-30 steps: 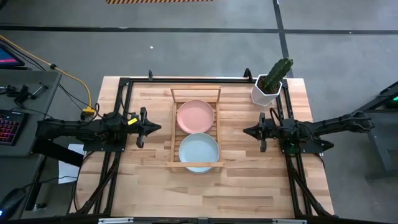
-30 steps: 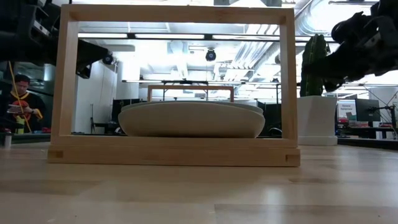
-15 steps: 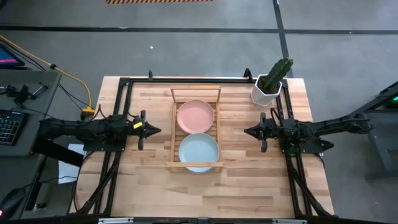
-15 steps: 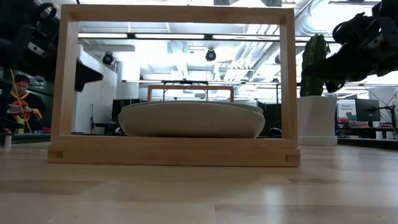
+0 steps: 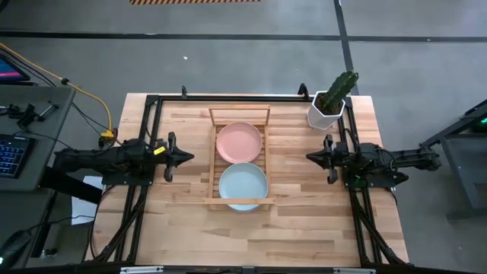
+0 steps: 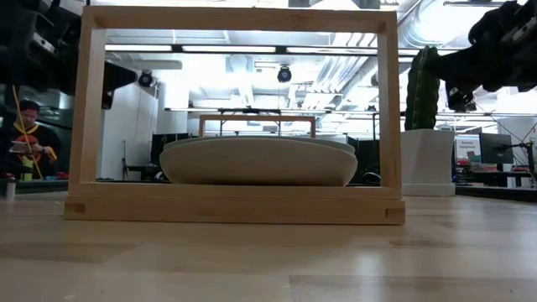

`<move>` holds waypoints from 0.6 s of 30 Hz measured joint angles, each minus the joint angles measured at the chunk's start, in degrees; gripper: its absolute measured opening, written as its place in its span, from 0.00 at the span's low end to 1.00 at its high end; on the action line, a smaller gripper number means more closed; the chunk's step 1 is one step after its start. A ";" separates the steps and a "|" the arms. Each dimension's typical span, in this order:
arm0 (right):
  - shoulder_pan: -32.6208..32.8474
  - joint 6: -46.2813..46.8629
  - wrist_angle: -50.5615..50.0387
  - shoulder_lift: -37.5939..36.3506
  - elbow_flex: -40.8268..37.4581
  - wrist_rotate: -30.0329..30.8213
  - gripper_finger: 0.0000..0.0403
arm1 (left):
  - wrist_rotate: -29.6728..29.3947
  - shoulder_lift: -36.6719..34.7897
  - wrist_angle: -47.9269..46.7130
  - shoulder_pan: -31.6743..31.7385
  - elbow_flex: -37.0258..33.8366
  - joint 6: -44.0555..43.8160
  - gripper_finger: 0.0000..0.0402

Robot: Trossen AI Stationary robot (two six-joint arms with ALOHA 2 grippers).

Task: Place and stack plates onto a shelf
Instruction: Return to Home Position

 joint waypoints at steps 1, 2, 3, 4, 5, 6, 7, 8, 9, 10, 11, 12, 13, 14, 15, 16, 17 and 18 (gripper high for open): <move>0.00 0.00 -0.07 0.03 0.00 -0.04 0.00 | -0.02 -0.66 -0.06 0.00 0.00 0.00 0.01; 0.01 0.00 -0.68 0.00 0.00 -0.06 0.00 | -0.03 -1.19 0.07 0.00 0.00 0.00 0.01; 0.00 0.00 -0.57 -0.02 0.00 -0.31 0.00 | 0.01 -1.72 0.30 0.00 0.00 0.00 0.01; 0.01 0.00 -0.73 -0.02 0.00 -0.50 0.00 | -0.01 -2.58 -0.14 0.00 -0.04 -0.02 0.01; 0.02 0.00 -0.77 -0.02 0.00 -0.52 0.00 | 0.01 -3.18 0.01 0.00 -0.04 -0.02 0.01; 0.02 0.00 -0.77 -0.02 0.00 -0.51 0.00 | 0.01 -3.26 0.36 0.00 -0.02 -0.03 0.01; 0.02 -0.01 -0.76 -0.02 0.00 -0.54 0.00 | -0.01 -3.21 0.23 0.00 0.00 -0.02 0.01; 0.02 0.00 -0.77 -0.02 0.00 -0.54 0.00 | 0.00 -3.22 -0.11 0.00 -0.02 -0.02 0.01; 0.02 0.00 -0.77 -0.02 0.00 -0.54 0.00 | 0.01 -3.18 -0.11 0.00 -0.04 -0.02 0.01; 0.02 0.00 -0.76 -0.02 0.00 -0.54 0.00 | -0.01 -3.16 -0.05 0.00 -0.03 -0.02 0.01; 0.02 0.00 -0.75 -0.02 0.00 -0.54 0.00 | 0.01 -3.15 0.12 0.00 -0.02 -0.02 0.01; 0.02 0.00 -0.77 -0.02 0.00 -0.54 0.00 | -0.01 -3.21 0.08 0.00 -0.02 -0.02 0.01; 0.02 0.00 -0.76 -0.02 0.00 -0.54 0.00 | 0.00 -3.21 0.01 0.00 -0.02 -0.02 0.01; 0.02 0.00 -0.75 -0.02 0.00 -0.54 0.00 | -0.01 -3.21 0.03 0.00 -0.04 -0.02 0.01; 0.02 0.00 -0.75 -0.02 0.00 -0.54 0.00 | -0.01 -3.21 0.07 0.00 -0.02 -0.02 0.01; 0.02 0.00 -0.75 -0.02 0.00 -0.54 0.00 | 0.01 -3.21 0.05 0.00 -0.04 -0.02 0.01; 0.02 0.00 -0.75 -0.02 0.00 -0.54 0.00 | -0.01 -3.21 0.05 0.00 -0.03 -0.02 0.01; 0.02 0.00 -0.75 -0.02 0.00 -0.54 0.00 | -0.01 -3.21 0.06 0.00 -0.03 -0.02 0.01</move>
